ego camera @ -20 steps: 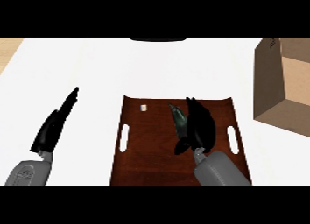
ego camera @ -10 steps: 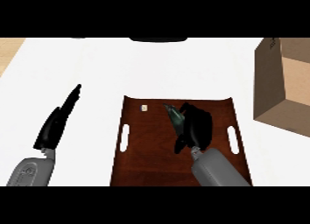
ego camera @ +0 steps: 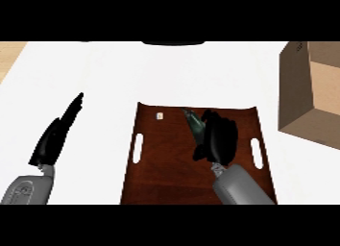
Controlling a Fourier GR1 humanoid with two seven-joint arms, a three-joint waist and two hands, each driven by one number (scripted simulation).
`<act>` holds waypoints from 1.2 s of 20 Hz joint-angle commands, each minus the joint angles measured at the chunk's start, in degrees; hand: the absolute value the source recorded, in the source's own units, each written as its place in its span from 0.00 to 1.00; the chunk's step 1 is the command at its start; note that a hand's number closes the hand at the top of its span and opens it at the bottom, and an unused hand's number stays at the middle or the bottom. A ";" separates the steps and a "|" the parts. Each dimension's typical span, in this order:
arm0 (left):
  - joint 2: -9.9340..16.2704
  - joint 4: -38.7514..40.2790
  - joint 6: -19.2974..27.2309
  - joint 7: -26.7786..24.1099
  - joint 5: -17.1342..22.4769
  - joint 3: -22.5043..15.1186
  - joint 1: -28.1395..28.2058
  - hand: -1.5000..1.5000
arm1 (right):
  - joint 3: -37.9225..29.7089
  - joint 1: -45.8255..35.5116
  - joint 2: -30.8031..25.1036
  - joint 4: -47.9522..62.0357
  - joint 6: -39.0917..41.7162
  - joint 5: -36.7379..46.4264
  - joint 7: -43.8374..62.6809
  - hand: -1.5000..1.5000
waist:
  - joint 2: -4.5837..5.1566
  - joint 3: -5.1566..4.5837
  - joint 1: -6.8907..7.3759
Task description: Pick the eggplant from the tray and place it in the cardboard box
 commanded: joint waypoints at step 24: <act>-1.19 -0.85 0.09 -0.03 -1.49 0.39 1.09 0.50 | -24.30 -18.28 -24.79 -22.54 39.09 -9.29 -3.43 1.00 | 0.36 0.12 -0.31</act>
